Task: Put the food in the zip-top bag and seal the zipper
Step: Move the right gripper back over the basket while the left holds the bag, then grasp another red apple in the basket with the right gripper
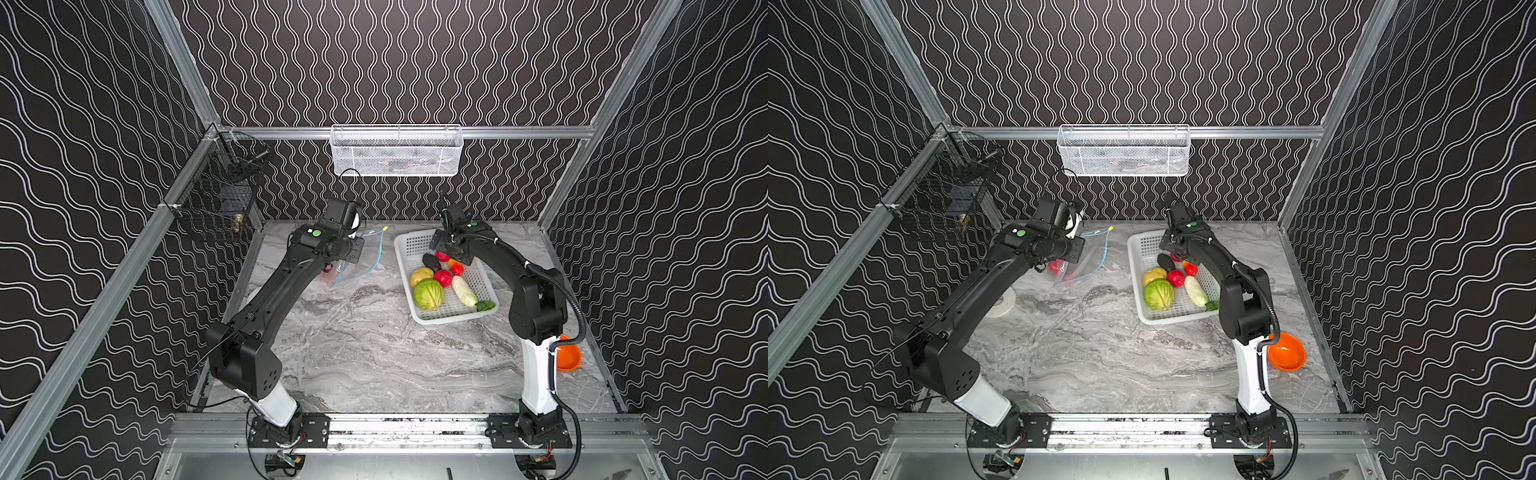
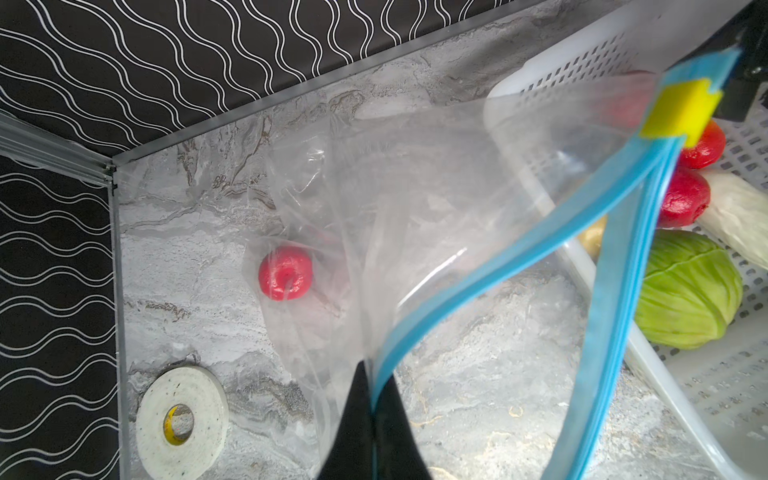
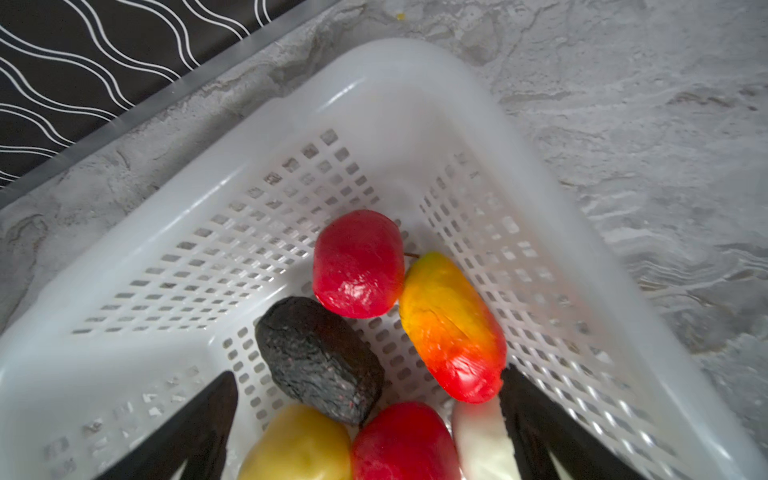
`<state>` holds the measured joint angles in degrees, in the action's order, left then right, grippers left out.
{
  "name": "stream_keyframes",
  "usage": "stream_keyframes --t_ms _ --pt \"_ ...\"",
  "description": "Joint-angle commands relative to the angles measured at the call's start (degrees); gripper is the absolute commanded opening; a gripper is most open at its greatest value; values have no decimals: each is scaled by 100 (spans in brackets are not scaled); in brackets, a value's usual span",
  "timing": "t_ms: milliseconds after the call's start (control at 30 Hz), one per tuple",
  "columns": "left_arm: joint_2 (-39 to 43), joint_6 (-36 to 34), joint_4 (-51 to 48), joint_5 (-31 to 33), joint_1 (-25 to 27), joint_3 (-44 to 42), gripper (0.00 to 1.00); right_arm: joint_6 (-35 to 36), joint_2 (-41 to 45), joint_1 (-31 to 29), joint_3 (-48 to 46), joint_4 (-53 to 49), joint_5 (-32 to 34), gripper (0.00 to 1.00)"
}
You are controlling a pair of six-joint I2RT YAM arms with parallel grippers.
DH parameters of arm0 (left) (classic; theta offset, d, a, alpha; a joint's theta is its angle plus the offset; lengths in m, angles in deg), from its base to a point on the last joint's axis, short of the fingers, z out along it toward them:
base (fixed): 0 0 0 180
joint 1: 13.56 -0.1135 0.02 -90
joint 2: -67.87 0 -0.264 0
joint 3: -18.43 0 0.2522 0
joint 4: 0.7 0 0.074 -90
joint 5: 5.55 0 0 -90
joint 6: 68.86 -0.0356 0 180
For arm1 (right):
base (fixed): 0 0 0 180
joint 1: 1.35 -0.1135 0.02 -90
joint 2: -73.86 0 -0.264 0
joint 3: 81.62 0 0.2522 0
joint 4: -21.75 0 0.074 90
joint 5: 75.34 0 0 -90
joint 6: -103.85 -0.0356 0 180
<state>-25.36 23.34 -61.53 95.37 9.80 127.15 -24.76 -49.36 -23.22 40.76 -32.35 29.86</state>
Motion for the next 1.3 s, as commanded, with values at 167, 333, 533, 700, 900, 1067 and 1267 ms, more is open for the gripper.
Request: stream_keyframes --t_ms 167,333,533,700,900,1067,1267 --pt "-16 58 102 -115 -4 12 0 11 -370 94 348 306 -87 96" --pt "-110 120 44 -239 4 106 0 29 -464 118 406 401 -88 90" --pt "-136 139 29 -279 11 127 0 81 -550 145 369 544 -201 84" --pt "-112 116 51 -223 11 83 0 57 -640 157 340 585 -263 78" --pt "-112 115 58 -223 11 81 0 80 -675 185 239 662 -289 76" --pt "-222 69 -80 -55 7 340 0 85 -658 196 90 770 -321 74" --pt "-217 71 -57 -116 20 284 0 151 -717 220 89 871 -333 72"
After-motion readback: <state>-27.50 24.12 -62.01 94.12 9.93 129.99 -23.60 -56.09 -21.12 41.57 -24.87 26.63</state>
